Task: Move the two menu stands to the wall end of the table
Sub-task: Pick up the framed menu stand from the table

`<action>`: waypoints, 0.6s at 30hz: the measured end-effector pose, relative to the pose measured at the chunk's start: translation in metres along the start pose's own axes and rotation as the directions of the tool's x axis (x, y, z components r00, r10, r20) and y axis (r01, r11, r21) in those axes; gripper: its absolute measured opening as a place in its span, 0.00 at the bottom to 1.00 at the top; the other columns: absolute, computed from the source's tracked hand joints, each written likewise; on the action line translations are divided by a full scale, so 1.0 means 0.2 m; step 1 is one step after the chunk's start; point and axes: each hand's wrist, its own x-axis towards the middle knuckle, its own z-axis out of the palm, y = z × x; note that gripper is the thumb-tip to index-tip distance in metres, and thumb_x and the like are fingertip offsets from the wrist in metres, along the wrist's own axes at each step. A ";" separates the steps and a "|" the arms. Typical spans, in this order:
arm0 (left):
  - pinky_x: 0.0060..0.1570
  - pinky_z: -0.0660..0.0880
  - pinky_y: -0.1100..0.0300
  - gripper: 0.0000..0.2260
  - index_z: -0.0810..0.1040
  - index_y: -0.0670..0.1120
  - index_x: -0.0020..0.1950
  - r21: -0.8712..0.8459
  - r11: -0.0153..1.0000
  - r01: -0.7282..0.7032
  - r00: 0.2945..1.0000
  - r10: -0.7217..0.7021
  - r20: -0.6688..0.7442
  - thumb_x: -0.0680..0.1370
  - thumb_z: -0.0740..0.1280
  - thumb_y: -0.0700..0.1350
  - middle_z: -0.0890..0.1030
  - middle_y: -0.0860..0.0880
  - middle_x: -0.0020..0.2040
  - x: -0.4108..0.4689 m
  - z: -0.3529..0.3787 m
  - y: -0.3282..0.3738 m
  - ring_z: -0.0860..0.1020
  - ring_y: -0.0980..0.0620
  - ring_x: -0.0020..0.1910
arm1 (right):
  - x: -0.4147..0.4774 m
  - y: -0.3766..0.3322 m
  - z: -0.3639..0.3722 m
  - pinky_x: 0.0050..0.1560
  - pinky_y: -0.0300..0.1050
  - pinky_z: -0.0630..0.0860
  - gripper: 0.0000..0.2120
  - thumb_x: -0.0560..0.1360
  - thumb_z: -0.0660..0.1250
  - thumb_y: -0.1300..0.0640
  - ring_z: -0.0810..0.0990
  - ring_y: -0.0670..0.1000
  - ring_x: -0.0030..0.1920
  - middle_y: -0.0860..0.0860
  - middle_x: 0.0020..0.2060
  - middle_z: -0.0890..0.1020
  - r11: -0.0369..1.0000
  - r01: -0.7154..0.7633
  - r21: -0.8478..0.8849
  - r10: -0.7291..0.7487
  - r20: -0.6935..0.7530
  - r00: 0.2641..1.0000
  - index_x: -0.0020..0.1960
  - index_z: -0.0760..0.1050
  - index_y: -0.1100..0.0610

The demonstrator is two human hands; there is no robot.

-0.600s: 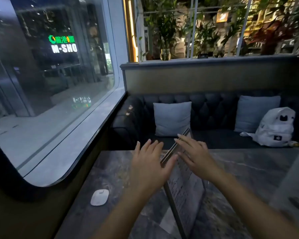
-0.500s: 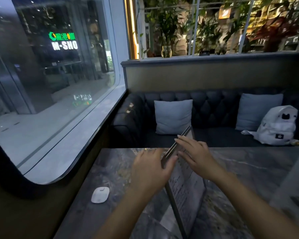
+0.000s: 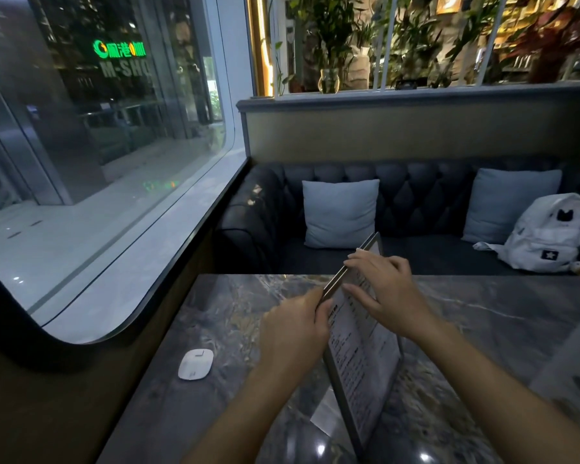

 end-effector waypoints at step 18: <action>0.51 0.76 0.50 0.13 0.76 0.57 0.60 -0.031 0.999 0.033 0.999 -0.032 0.031 0.77 0.61 0.53 0.81 0.50 0.58 0.21 -0.02 -0.17 0.78 0.47 0.56 | -0.01 -0.09 -0.04 0.47 0.51 0.65 0.12 0.71 0.67 0.55 0.77 0.57 0.49 0.55 0.46 0.81 0.974 -0.085 -0.212 0.067 -0.092 0.993 0.52 0.75 0.59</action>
